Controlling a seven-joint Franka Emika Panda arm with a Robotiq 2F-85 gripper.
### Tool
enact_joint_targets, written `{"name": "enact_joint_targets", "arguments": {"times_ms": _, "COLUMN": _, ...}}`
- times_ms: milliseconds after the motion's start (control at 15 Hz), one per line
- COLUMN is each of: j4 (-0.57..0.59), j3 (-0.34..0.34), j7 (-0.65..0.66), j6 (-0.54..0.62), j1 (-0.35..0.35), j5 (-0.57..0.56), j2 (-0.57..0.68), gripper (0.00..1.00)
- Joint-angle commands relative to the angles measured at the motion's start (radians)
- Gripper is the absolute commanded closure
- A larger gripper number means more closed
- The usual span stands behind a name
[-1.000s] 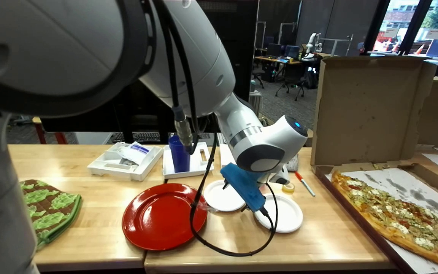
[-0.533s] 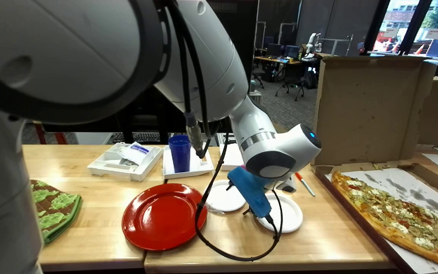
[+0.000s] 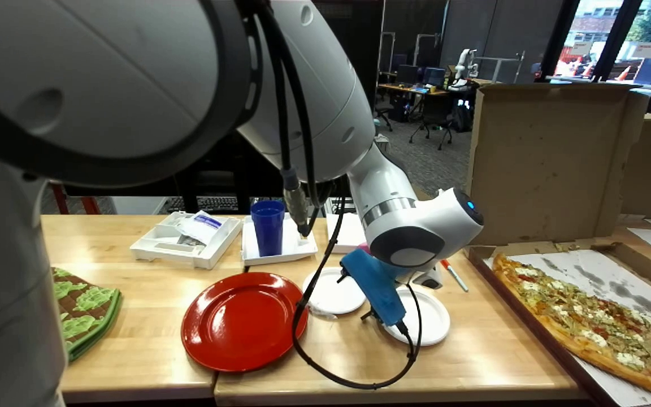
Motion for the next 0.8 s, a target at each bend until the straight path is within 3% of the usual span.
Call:
{"name": "enact_joint_targets", "arguments": {"times_ms": 0, "j4": 0.029, "j3": 0.006, "j7": -0.032, "j6": -0.051, "j1": -0.012, "j5": 0.026, "j2": 0.012, "gripper": 0.0}}
{"name": "enact_joint_targets", "arguments": {"times_ms": 733, "j4": 0.093, "j3": 0.012, "j7": -0.031, "j6": -0.13, "j1": -0.014, "j5": 0.011, "j2": 0.059, "gripper": 0.0}}
